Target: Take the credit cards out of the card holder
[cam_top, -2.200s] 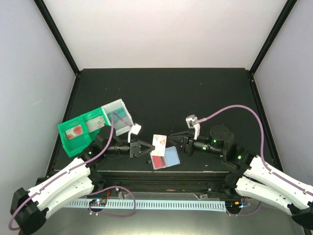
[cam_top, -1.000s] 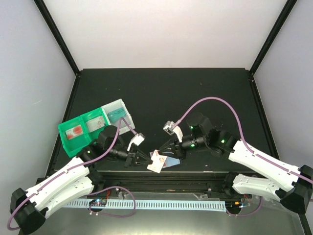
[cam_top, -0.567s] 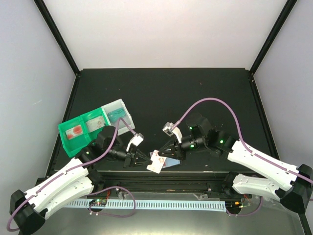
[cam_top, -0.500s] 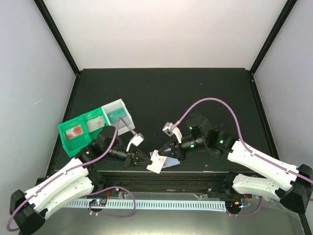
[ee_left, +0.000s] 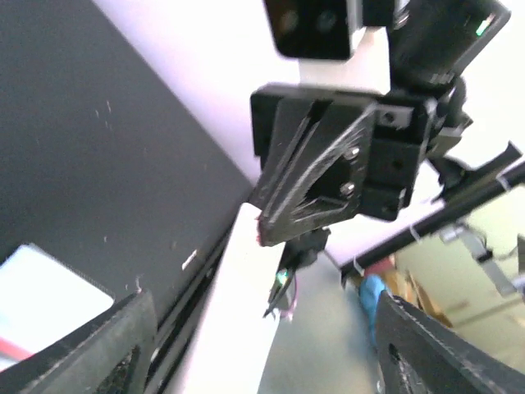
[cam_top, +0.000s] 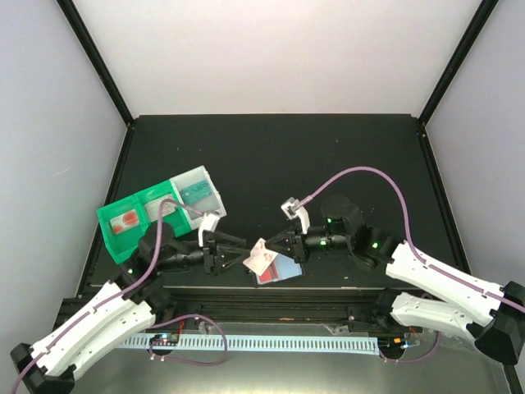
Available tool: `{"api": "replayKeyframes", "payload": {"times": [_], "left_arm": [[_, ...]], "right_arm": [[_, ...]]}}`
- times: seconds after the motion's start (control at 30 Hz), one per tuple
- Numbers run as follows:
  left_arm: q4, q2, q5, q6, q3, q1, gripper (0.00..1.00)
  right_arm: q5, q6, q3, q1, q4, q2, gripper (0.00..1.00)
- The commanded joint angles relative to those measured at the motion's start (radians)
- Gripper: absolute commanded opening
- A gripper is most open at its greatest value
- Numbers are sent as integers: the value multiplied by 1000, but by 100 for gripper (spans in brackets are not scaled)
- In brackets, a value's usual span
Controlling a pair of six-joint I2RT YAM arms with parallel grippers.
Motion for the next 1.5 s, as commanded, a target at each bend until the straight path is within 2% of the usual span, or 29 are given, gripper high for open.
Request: {"api": "replayKeyframes", "payload": {"times": [0.0, 0.13, 0.37, 0.53, 0.8, 0.9, 1.03, 1.13, 1.3, 1.47], "left_arm": [[157, -113, -211, -227, -64, -2, 78], [147, -177, -291, -303, -76, -3, 81], [186, -258, -384, -464, -122, -2, 81], [338, -234, -378, -538, -170, -3, 67], [435, -128, -322, -531, -131, -2, 48], [440, -119, -328, -532, -131, -2, 33], [446, -113, -330, -534, -136, -3, 19], [442, -107, -333, -529, -136, -3, 3], [389, -103, -346, -489, -114, -3, 2], [270, -119, -384, -405, -67, -2, 2]], "right_arm": [[150, 267, -70, -7, 285, -33, 1], [272, 454, -127, -7, 454, -55, 1], [412, 618, -196, -6, 685, -65, 1], [457, 673, -196, 15, 761, -27, 1], [484, 721, -217, 44, 822, 19, 1], [494, 734, -236, 48, 836, 20, 1], [490, 732, -238, 49, 836, 20, 1], [489, 733, -245, 50, 837, 19, 1], [483, 722, -253, 49, 839, 23, 3], [484, 690, -278, 50, 815, 0, 22]]}}
